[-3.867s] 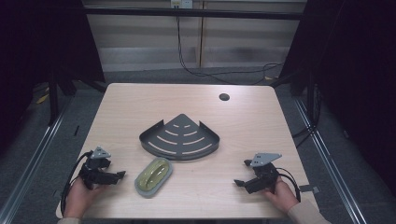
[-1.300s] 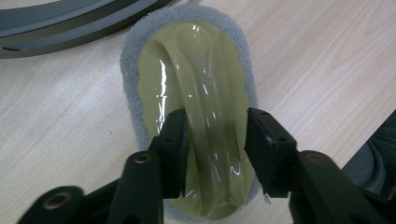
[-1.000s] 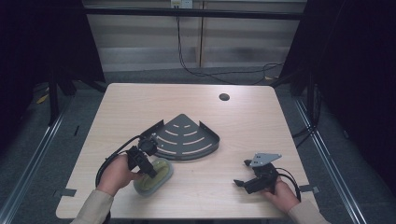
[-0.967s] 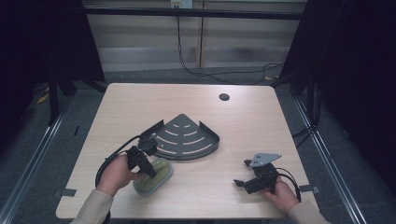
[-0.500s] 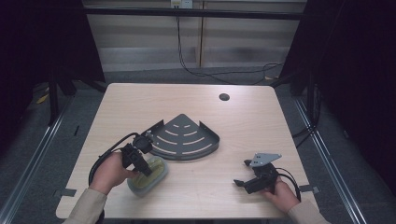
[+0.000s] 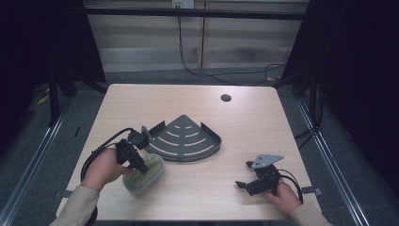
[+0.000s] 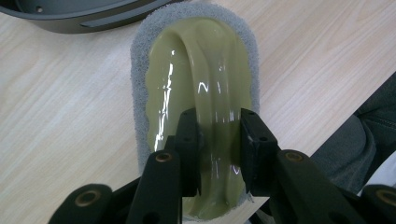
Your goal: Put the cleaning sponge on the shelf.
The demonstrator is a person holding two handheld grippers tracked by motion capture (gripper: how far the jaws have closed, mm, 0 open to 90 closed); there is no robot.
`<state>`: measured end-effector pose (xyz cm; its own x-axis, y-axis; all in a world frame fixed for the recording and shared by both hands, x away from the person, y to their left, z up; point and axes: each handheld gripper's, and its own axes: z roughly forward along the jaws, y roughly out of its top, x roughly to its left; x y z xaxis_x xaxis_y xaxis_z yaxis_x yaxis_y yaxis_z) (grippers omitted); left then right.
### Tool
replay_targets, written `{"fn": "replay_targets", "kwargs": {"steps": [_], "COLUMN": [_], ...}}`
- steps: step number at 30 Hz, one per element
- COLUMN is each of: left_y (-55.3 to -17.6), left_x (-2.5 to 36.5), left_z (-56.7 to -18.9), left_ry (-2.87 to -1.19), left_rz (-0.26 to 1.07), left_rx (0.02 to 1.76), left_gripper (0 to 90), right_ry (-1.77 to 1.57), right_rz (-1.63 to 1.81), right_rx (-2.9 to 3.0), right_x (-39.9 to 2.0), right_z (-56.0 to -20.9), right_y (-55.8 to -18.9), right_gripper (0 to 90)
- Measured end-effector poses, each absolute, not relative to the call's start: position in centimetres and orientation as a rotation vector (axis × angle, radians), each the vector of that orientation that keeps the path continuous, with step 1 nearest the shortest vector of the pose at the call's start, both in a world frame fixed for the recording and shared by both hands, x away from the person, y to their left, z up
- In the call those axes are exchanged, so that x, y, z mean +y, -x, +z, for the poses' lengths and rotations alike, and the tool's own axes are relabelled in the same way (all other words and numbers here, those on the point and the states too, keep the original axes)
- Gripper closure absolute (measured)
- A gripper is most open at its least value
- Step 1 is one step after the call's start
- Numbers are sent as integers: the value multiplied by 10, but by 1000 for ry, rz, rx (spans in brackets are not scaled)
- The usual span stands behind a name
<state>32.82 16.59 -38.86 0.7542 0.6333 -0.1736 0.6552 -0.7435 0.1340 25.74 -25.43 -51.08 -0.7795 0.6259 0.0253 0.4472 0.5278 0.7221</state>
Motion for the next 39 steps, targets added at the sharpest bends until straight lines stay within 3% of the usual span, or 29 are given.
{"fn": "replay_targets", "kwargs": {"steps": [39], "left_y": [-356], "left_x": [170], "left_z": [-353], "left_ry": [-2728], "left_rz": [-137], "left_rx": [1059], "left_gripper": [716], "right_ry": [-908], "right_rz": [1094], "right_rx": [2527], "right_x": [-254], "right_z": [-511], "right_y": [-257], "right_gripper": [114]}}
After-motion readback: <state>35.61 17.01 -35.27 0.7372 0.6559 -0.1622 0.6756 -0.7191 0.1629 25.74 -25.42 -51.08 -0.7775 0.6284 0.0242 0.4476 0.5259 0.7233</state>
